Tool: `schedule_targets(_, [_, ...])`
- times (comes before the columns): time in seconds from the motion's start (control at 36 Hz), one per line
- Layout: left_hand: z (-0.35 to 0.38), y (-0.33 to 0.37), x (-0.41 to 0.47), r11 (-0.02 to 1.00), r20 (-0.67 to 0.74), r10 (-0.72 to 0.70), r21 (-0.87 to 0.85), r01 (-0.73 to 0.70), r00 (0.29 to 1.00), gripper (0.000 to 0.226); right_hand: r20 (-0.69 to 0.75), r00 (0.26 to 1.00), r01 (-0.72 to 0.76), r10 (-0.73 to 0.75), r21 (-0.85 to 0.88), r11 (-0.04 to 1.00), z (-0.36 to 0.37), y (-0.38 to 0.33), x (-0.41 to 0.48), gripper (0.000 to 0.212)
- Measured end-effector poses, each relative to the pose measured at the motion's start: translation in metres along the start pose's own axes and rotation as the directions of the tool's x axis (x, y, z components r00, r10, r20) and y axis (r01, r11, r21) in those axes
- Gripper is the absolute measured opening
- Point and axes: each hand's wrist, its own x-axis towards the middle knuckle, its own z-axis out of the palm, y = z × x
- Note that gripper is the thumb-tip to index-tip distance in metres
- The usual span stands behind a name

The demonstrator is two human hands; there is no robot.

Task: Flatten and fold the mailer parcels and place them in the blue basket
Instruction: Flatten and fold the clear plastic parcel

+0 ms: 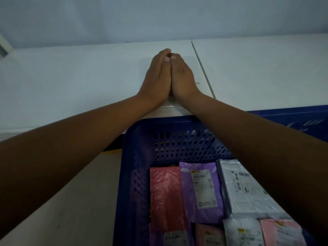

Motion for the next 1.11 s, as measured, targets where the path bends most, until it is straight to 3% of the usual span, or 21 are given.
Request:
schedule_targets(0.06, [-0.006, -0.004, 0.003, 0.991, 0.053, -0.056, 0.127, 0.049, 0.997, 0.046, -0.013, 1.000, 0.025, -0.028, -0.186, 0.982, -0.005, -0.001, 0.004, 0.031])
schedule_targets(0.11, [-0.019, -0.008, 0.006, 0.939, 0.127, -0.090, 0.342, 0.041, 0.988, 0.042, 0.093, 0.995, 0.077, -0.040, -0.447, 0.891, -0.011, 0.000, 0.013, 0.028])
schedule_targets(0.19, [-0.032, -0.019, 0.004, 0.683, 0.252, -0.114, 0.723, -0.108, 0.961, 0.048, 0.316, 0.945, 0.297, -0.084, -0.718, 0.630, -0.011, 0.010, 0.011, 0.026])
schedule_targets(0.25, [-0.035, -0.024, 0.006, 0.631, 0.288, -0.155, 0.765, -0.129, 0.945, 0.054, 0.422, 0.897, 0.439, -0.135, -0.806, 0.398, -0.014, 0.019, 0.008, 0.045])
schedule_targets(0.31, [-0.037, -0.025, 0.006, 0.613, 0.319, -0.153, 0.773, -0.163, 0.935, 0.055, 0.361, 0.933, 0.349, -0.019, -0.885, 0.307, -0.016, 0.014, 0.005, 0.057])
schedule_targets(0.36, [-0.037, -0.024, 0.006, 0.576, 0.319, -0.152, 0.798, -0.179, 0.936, 0.056, 0.340, 0.938, 0.309, 0.067, -0.908, 0.283, -0.019, 0.011, 0.009, 0.061])
schedule_targets(0.47, [-0.037, -0.027, 0.007, 0.528, 0.332, -0.161, 0.825, -0.203, 0.929, 0.058, 0.511, 0.839, 0.466, 0.189, -0.853, 0.236, -0.045, 0.009, 0.020, 0.064])
schedule_targets(0.56, [-0.041, -0.027, 0.010, 0.525, 0.366, -0.153, 0.817, -0.238, 0.918, 0.060, 0.583, 0.793, 0.533, 0.179, -0.805, 0.260, -0.067, 0.012, 0.021, 0.066])
schedule_targets(0.64, [-0.046, -0.031, 0.010, 0.525, 0.400, -0.133, 0.804, -0.278, 0.907, 0.063, 0.602, 0.796, 0.558, 0.060, -0.768, 0.314, -0.073, 0.016, 0.016, 0.063])
schedule_targets(0.69, [-0.047, -0.032, 0.010, 0.525, 0.405, -0.116, 0.800, -0.290, 0.907, 0.063, 0.528, 0.846, 0.509, -0.072, -0.759, 0.407, -0.073, 0.016, 0.012, 0.055])
schedule_targets(0.78, [-0.048, -0.034, 0.011, 0.553, 0.384, -0.117, 0.791, -0.262, 0.916, 0.064, 0.263, 0.948, 0.316, -0.178, -0.720, 0.618, -0.077, 0.013, 0.012, 0.046])
schedule_targets(0.86, [-0.048, -0.035, 0.010, 0.596, 0.348, -0.111, 0.773, -0.218, 0.931, 0.066, 0.113, 0.989, 0.149, -0.098, -0.682, 0.716, -0.083, 0.014, 0.019, 0.040])
schedule_targets(0.94, [-0.047, -0.032, 0.008, 0.649, 0.291, -0.085, 0.742, -0.169, 0.953, 0.066, 0.180, 0.975, 0.220, -0.127, -0.801, 0.557, -0.079, 0.015, 0.020, 0.039])
schedule_targets(1.0, [-0.047, -0.031, 0.007, 0.658, 0.261, -0.069, 0.737, -0.153, 0.963, 0.067, 0.280, 0.943, 0.329, -0.177, -0.860, 0.390, -0.073, 0.015, 0.014, 0.053])
schedule_targets(1.03, [-0.047, -0.031, 0.007, 0.656, 0.247, -0.068, 0.741, -0.143, 0.967, 0.067, 0.320, 0.931, 0.364, -0.176, -0.861, 0.356, -0.073, 0.019, 0.015, 0.059])
schedule_targets(1.11, [-0.049, -0.032, 0.007, 0.659, 0.211, -0.077, 0.744, -0.109, 0.974, 0.067, 0.335, 0.932, 0.361, -0.136, -0.837, 0.411, -0.074, 0.019, 0.015, 0.061])
